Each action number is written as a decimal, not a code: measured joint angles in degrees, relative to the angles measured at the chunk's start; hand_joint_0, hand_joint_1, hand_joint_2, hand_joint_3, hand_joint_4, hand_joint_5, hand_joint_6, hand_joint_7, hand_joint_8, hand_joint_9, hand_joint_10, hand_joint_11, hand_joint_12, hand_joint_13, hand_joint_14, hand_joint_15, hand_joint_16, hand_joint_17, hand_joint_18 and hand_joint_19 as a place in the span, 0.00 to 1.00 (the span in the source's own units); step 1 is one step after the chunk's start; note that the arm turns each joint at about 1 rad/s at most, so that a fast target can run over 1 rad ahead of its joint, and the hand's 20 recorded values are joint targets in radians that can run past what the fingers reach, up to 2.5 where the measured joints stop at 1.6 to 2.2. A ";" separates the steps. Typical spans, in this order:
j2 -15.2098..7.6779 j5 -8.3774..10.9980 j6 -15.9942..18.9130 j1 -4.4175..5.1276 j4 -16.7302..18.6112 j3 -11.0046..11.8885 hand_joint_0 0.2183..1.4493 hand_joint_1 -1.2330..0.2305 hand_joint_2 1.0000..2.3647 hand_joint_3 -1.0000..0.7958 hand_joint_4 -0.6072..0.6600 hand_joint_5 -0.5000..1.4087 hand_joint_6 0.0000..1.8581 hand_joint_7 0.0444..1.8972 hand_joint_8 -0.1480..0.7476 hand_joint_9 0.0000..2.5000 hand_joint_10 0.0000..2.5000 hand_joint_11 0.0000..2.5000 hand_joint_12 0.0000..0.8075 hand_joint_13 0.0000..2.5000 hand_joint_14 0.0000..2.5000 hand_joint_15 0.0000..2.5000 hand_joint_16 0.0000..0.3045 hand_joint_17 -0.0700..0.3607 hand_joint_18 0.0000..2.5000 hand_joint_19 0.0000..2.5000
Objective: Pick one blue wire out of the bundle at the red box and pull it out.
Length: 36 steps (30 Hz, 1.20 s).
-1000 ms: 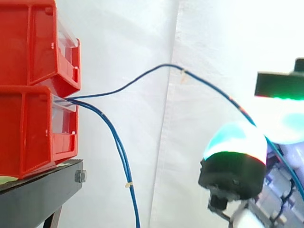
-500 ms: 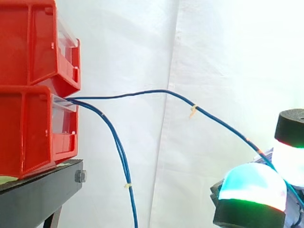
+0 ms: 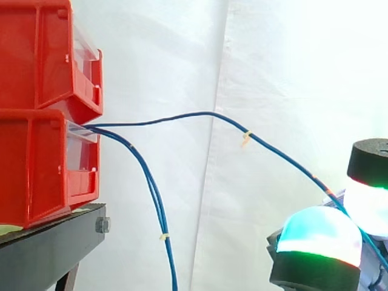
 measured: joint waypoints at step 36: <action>-0.01 0.01 0.00 0.00 0.00 0.01 0.32 0.31 0.06 0.50 0.45 0.19 0.51 0.52 0.60 0.32 0.00 0.10 0.57 0.33 0.00 0.12 0.20 0.48 0.35 0.12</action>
